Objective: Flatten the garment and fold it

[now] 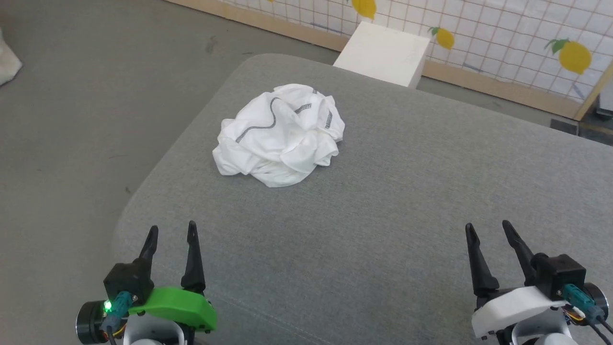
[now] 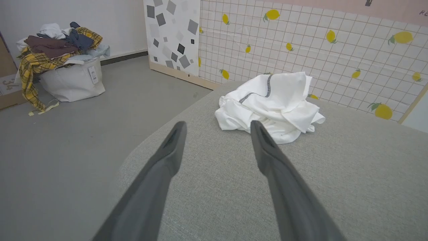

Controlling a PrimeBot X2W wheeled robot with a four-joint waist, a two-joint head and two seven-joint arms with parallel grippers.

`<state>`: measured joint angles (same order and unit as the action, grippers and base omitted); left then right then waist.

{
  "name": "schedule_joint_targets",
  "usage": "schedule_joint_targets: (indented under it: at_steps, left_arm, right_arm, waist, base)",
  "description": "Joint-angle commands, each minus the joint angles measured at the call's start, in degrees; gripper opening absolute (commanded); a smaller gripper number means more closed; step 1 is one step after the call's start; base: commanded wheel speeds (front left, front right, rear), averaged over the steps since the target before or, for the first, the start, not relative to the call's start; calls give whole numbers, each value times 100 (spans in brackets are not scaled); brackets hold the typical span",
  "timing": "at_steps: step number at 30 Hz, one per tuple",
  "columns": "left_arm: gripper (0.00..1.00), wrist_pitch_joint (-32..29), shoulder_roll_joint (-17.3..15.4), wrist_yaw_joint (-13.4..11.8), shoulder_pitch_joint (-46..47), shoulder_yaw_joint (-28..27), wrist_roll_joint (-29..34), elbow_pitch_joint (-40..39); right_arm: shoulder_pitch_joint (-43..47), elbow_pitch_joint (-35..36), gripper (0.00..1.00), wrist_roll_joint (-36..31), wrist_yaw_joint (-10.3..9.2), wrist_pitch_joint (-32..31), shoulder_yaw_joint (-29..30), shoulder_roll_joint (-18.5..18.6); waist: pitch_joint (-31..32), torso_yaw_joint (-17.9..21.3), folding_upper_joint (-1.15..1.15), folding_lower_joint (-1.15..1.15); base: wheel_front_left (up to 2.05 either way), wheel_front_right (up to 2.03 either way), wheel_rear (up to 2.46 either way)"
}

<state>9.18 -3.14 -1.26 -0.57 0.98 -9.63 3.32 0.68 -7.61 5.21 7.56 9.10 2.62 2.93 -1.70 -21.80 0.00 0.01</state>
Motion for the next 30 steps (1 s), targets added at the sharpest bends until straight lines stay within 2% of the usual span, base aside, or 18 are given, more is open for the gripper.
schedule_joint_targets:
  at_steps: [1,30]
  left_arm:
    - [100,80,17,-46,-87,15,-74,29]
    - [100,479,24,-93,-26,115,-165,271]
  right_arm:
    - [65,-62,100,75,-5,85,23,-3]
    - [23,-353,100,149,-7,486,182,-5]
  waist:
    - [-16,-118,0,0]
    - [-249,-737,0,-1]
  base:
    - [0,0,0]
    - [0,0,0]
